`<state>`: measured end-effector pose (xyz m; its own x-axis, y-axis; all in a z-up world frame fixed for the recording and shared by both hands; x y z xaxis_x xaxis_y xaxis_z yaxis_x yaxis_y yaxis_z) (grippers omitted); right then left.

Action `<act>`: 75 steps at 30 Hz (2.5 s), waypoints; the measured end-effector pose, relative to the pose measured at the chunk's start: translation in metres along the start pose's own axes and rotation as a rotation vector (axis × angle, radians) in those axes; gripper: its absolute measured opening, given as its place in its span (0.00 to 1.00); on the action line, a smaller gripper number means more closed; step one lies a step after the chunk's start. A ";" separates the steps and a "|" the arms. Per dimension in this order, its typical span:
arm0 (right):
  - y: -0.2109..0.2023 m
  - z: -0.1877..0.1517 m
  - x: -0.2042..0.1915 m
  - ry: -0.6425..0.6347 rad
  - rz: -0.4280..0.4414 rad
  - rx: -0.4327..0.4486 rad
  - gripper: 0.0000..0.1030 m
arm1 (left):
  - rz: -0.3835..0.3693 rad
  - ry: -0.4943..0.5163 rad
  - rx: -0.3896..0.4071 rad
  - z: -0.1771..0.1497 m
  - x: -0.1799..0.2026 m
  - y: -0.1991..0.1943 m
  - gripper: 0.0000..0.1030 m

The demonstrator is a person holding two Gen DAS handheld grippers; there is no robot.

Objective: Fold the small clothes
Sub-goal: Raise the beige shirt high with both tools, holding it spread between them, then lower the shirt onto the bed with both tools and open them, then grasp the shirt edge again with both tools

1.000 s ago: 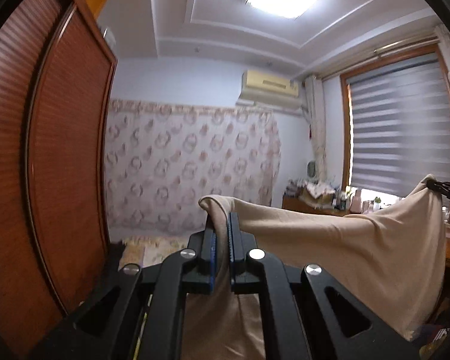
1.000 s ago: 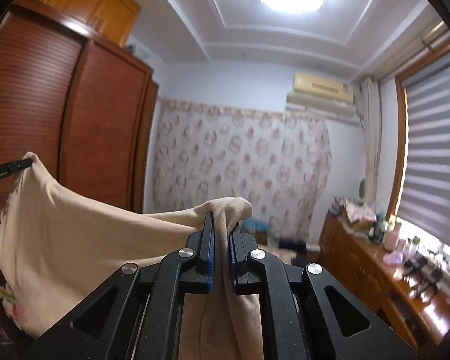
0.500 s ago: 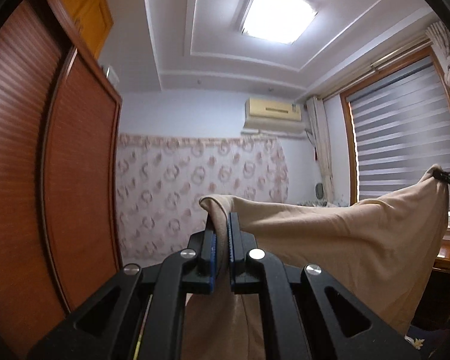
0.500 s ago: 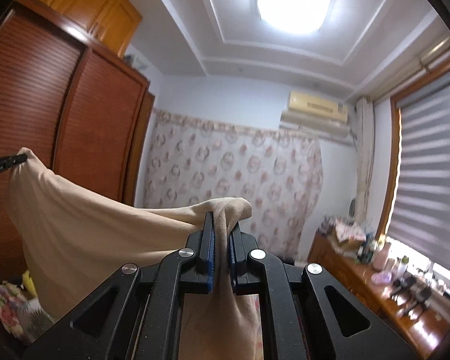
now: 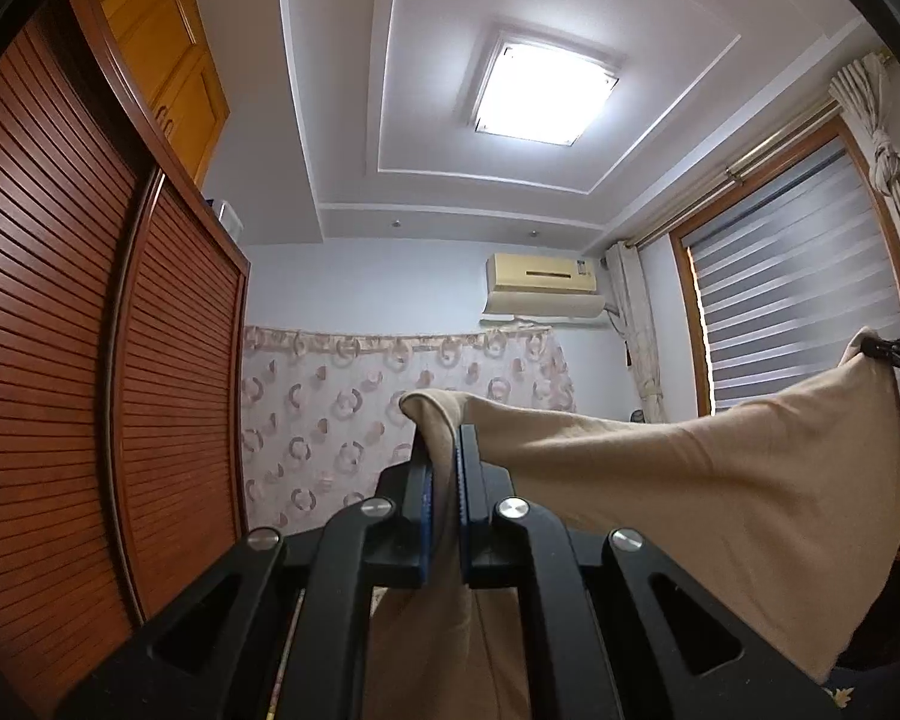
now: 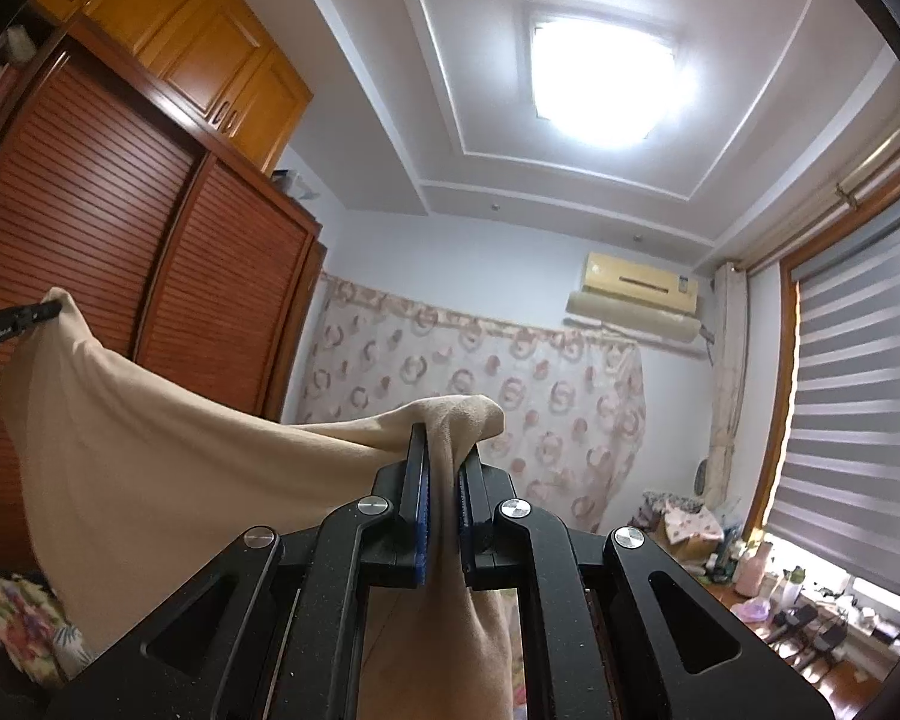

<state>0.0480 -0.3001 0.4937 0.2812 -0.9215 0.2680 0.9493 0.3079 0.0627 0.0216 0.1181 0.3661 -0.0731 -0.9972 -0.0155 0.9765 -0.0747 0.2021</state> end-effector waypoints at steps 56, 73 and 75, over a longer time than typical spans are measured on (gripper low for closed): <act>0.273 -0.603 -0.040 0.330 0.134 -0.997 0.45 | -0.055 -0.067 -1.135 -0.579 -0.003 0.185 0.26; 0.257 -0.627 -0.013 0.352 0.012 -1.040 0.46 | -0.007 -0.115 -1.105 -0.592 -0.018 0.180 0.37; 0.260 -0.626 -0.012 0.356 0.008 -1.035 0.46 | -0.004 -0.118 -1.104 -0.593 -0.019 0.180 0.38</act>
<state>0.3795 -0.3574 -0.0953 0.1544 -0.9873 -0.0387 0.5588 0.1195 -0.8207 0.3186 0.1242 -0.1782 -0.0385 -0.9951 0.0913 0.6159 -0.0956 -0.7820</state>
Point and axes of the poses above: each gripper's, at about its wrist camera, not at the fingertips, and y roughly the way its jaws point, x to its right, z to its top, the point moved 10 cm from there along y, roughly the way its jaws point, and after that the axes turned 1 degree about -y, right-handed, at the moved point
